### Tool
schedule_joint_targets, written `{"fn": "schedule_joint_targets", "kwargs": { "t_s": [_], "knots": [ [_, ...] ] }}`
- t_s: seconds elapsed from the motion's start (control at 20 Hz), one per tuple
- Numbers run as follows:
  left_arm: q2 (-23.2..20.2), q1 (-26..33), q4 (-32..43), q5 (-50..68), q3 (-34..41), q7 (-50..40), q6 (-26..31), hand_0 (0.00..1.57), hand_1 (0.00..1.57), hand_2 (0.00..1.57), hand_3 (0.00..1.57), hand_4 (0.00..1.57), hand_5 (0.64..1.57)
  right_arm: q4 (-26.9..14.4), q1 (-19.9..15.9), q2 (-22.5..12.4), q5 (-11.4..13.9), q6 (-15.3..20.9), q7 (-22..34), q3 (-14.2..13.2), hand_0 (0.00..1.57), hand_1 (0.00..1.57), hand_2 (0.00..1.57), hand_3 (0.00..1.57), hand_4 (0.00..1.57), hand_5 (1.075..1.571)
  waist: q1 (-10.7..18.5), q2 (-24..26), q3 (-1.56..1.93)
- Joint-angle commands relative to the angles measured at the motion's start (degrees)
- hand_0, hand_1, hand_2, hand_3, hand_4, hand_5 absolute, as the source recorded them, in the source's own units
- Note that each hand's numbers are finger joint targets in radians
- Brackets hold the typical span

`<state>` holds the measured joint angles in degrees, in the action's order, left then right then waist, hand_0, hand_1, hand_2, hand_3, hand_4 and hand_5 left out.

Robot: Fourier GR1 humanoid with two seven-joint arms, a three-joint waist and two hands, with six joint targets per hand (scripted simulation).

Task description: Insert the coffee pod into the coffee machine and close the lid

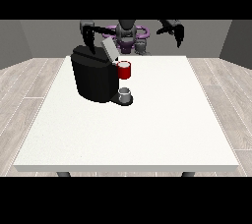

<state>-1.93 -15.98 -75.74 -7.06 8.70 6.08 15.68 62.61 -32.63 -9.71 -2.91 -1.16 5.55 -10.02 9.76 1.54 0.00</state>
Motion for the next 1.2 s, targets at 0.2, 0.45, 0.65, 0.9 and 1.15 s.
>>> {"fn": "schedule_joint_targets", "kwargs": {
  "t_s": [0.2, 0.45, 0.65, 0.9, 1.15],
  "knots": [
    [-2.0, 2.8, -6.1, 0.8, -0.1, 0.0, -1.5, 0.0, 0.0, 0.0, 0.0, 0.32, 1.571, -3.7, -4.8, -0.7, 0.5, -1.2, -1.5, 1.1, 0.0, 0.0, 0.0, 0.0, 0.0, 1.571, -0.6, -3.1, 0.0],
    [-2.0, 1.8, -7.2, 0.6, -0.7, -4.3, -3.1, 0.0, 0.0, 0.0, 0.0, 0.35, 1.571, -5.2, -6.4, 1.7, 2.0, 1.0, -3.0, 2.6, 0.0, 0.0, 0.0, 0.0, 0.08, 1.571, -0.9, -3.8, 0.01],
    [-2.1, 2.0, -5.3, -0.5, -1.0, -2.9, -4.1, 0.0, 0.0, 0.0, 0.0, 0.34, 1.571, -4.3, -10.8, 2.8, 3.8, 3.3, 0.1, 4.3, 0.0, 0.0, 0.0, 0.0, 0.16, 1.571, -0.9, -4.0, -0.01],
    [-3.7, 0.9, -7.0, 1.4, -0.5, -3.4, -1.9, 0.0, 0.0, 0.0, 0.0, 0.38, 1.571, -5.7, -11.7, -2.1, 4.3, -3.3, -4.3, 4.7, 0.0, 0.0, 0.0, 0.0, 0.12, 1.571, 0.4, -6.6, 0.01],
    [-3.3, 2.9, -8.5, 1.1, -2.3, -2.8, -0.8, 0.0, 0.0, 0.0, 0.0, 0.32, 1.571, -6.5, -15.2, -1.0, 4.8, 0.4, -0.9, 3.9, 0.0, 0.0, 0.0, 0.0, 0.0, 1.571, 4.3, -6.0, 0.01]
  ]
}}
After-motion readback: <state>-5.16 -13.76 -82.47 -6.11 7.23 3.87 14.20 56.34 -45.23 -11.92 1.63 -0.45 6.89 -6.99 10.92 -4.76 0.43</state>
